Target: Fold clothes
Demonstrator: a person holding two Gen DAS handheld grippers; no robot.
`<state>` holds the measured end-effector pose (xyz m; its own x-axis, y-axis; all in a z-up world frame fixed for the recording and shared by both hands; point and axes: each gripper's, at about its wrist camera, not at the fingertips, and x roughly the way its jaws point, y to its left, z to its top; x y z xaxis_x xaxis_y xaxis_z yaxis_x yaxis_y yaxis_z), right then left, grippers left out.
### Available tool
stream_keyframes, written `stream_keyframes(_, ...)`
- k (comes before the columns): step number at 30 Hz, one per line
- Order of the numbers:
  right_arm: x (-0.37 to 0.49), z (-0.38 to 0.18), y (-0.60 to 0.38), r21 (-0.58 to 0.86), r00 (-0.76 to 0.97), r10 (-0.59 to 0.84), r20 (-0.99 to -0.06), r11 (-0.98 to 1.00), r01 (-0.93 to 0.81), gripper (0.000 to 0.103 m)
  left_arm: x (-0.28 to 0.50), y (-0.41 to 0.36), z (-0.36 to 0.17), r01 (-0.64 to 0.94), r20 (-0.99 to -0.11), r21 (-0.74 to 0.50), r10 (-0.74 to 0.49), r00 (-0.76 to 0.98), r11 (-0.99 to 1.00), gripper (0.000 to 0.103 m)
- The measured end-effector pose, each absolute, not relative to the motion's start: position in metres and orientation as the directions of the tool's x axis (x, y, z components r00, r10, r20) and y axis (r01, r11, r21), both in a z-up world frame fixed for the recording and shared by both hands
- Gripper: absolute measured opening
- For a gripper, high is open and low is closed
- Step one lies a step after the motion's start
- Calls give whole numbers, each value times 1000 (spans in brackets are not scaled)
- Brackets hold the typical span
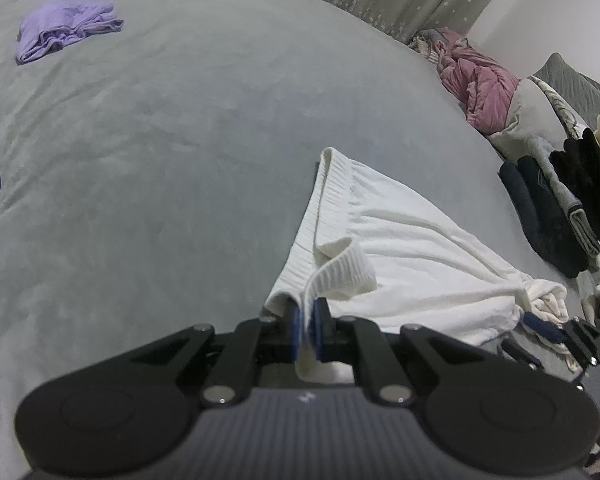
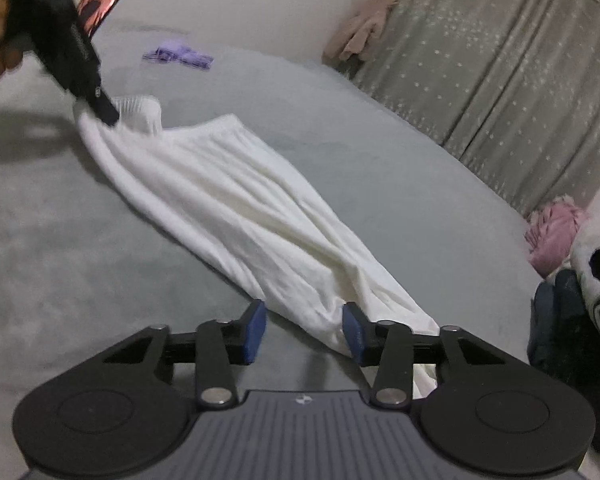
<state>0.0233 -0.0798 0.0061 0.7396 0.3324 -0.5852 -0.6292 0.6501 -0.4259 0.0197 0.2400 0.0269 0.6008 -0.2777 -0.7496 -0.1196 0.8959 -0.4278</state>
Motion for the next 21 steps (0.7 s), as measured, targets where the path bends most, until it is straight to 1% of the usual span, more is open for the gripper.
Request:
stream_keyframes(2, 28, -1, -77, -431, 736, 330, -591, 643, -634, 21, 18, 240, 28, -120, -750, -427, -277, 601, 896, 7)
stream_keyframes(4, 31, -2, -74, -423, 729, 325, -602, 644, -637, 7, 18, 240, 28, -118, -749, -425, -276, 602, 897, 7)
stream_keyframes(5, 32, -1, -74, -422, 728, 321, -606, 646, -636, 5, 18, 241, 29, -116, -748, -426, -277, 603, 897, 7)
stream_keyframes(7, 31, 2, -75, -411, 723, 319, -613, 653, -636, 3, 17, 241, 33, -110, -746, -423, -276, 606, 900, 7)
stream_keyframes(10, 27, 11, -82, -366, 705, 341, -621, 670, -646, 3, 13, 242, 40, -93, -740, -414, -276, 613, 905, 7)
stream_keyframes(15, 7, 33, -96, -318, 694, 385, -608, 682, -658, 3, 3, 245, 45, -80, -740, -412, -282, 611, 908, 7)
stream_keyframes(21, -30, 66, -115, -221, 649, 482, -589, 676, -703, 2, -13, 252, 52, -60, -754, -404, -295, 587, 913, 7)
